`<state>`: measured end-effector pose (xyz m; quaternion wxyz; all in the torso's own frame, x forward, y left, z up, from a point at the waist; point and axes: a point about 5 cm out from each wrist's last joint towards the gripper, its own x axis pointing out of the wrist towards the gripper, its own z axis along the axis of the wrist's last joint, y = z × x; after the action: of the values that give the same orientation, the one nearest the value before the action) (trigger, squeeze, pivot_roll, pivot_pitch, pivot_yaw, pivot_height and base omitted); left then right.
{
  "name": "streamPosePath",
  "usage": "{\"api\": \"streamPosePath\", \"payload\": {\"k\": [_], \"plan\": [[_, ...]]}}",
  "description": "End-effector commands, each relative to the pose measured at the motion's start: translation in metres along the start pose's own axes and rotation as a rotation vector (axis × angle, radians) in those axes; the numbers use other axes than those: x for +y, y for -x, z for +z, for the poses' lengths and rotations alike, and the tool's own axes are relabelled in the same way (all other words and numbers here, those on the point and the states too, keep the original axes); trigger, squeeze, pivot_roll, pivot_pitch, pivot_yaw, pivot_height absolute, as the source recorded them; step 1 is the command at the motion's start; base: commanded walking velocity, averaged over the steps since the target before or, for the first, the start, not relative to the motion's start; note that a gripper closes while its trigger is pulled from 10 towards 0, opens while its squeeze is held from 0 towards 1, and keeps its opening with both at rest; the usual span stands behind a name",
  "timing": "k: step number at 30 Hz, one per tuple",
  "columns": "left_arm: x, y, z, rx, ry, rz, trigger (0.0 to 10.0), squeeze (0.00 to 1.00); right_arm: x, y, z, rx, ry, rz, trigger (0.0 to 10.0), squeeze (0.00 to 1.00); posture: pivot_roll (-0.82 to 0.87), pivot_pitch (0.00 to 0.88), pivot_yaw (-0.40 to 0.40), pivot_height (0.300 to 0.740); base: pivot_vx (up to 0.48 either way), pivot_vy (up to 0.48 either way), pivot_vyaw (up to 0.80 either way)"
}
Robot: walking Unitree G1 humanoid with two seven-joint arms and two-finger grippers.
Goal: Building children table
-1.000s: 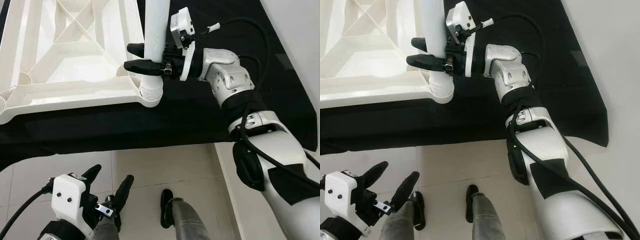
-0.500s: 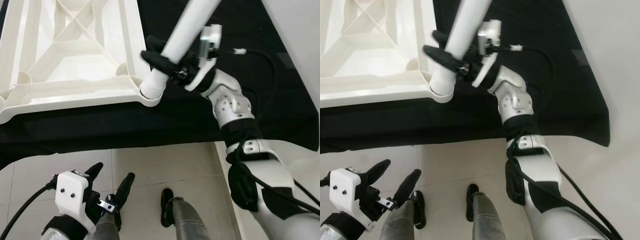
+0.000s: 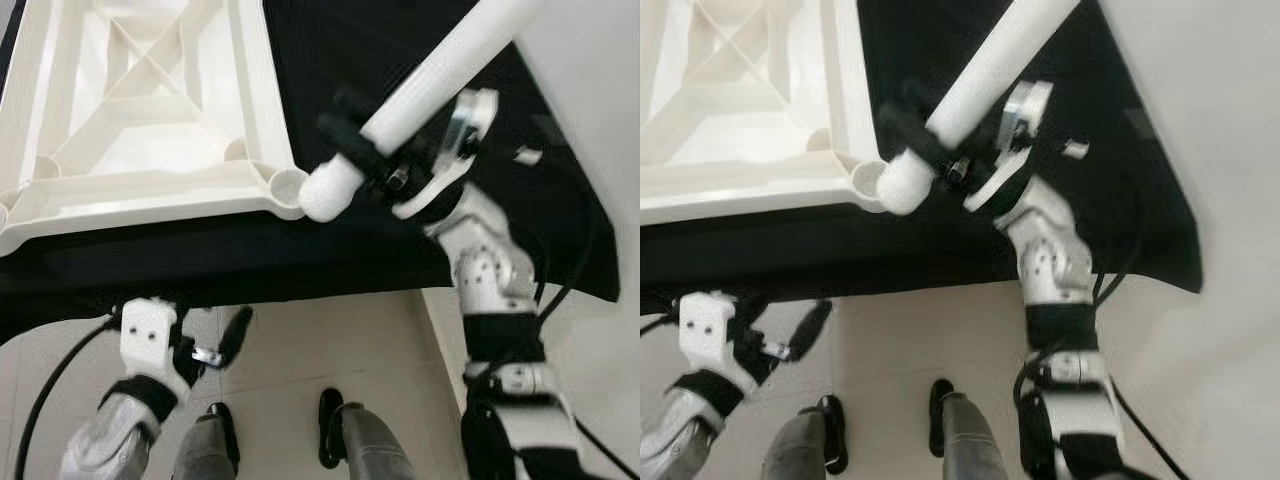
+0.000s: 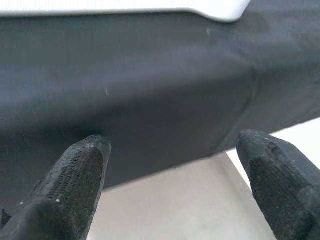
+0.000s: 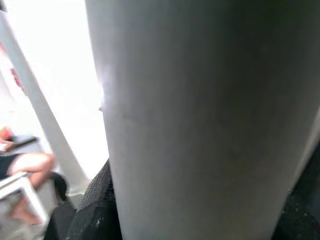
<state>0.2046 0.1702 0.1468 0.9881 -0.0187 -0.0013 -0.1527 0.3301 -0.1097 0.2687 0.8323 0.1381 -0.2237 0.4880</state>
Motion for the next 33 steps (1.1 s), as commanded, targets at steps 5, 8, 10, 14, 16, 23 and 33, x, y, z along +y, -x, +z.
{"api": "streamPosePath", "payload": {"k": [5,8,10,14,16,23,33], "plan": [[0.007,-0.011,0.001,-0.018,0.005,0.005,10.0,0.0,0.013,0.021,-0.025,0.135,0.073,-0.199,10.0,0.0,0.07,0.108,-0.07,0.74,0.0,0.0,0.0],[0.008,-0.015,0.005,-0.042,0.022,0.009,10.0,0.0,0.015,0.03,-0.033,0.173,0.081,-0.255,10.0,0.0,0.07,0.104,-0.07,0.74,0.0,0.0,0.0],[0.008,-0.019,0.011,-0.066,0.008,-0.003,10.0,0.0,0.02,0.054,-0.048,0.256,0.103,-0.353,10.0,0.0,0.07,0.087,-0.066,0.74,0.0,0.0,0.0],[0.007,-0.016,0.004,-0.047,-0.022,-0.012,10.0,0.0,0.025,0.079,-0.061,0.342,0.141,-0.432,10.0,0.0,0.07,0.082,-0.065,0.74,0.0,0.0,0.0],[0.007,-0.013,-0.002,-0.025,-0.03,0.0,10.0,0.0,0.029,0.089,-0.067,0.381,0.155,-0.444,10.0,0.0,0.06,0.076,-0.064,0.74,0.0,0.0,0.0],[0.004,0.011,-0.037,0.11,-0.164,0.06,10.0,0.0,0.047,0.146,-0.084,0.584,0.251,-0.574,10.0,0.0,0.05,0.073,-0.066,0.74,0.0,0.0,0.0],[-0.001,0.02,-0.045,0.132,-0.286,0.109,10.0,0.0,0.052,0.165,-0.091,0.676,0.3,-0.693,10.0,0.0,0.03,0.079,-0.057,0.74,0.0,0.0,0.0]]}}
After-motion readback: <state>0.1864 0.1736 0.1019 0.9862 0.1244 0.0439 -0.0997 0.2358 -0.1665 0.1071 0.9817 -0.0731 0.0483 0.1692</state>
